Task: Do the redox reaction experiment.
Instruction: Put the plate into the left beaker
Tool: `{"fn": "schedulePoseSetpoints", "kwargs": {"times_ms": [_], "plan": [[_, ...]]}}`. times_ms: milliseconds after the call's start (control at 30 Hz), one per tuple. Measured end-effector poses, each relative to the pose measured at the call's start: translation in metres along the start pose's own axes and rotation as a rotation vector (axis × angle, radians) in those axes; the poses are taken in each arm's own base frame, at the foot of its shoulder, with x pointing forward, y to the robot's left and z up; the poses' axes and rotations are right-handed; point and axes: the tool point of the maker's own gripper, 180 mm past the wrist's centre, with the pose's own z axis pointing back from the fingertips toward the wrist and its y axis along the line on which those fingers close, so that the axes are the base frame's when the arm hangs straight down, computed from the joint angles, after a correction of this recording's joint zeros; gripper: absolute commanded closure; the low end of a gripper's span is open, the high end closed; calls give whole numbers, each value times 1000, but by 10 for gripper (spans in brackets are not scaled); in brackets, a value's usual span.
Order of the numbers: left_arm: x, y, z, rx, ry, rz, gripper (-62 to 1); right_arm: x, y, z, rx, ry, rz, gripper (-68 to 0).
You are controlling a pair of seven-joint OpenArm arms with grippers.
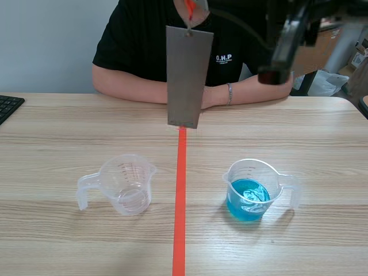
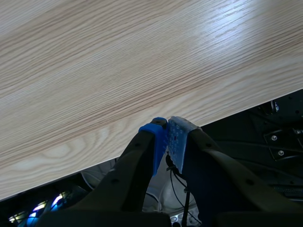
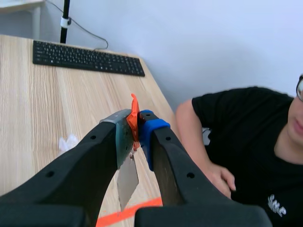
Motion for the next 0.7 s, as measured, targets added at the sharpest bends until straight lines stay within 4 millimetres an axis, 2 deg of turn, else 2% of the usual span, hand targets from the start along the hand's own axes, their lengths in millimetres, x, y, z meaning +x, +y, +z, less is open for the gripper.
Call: {"fn": "schedulePoseSetpoints", "kwargs": {"times_ms": [267, 533, 700], "plan": [[0, 0, 0, 0, -1, 0, -40, 17, 16, -37, 63, -63, -15, -15], [0, 0, 0, 0, 0, 0, -40, 4, 33, -75, 129, -49, -62, -15], [0, 0, 0, 0, 0, 0, -40, -9, 41, -90, 150, -24, -92, -15]]}}
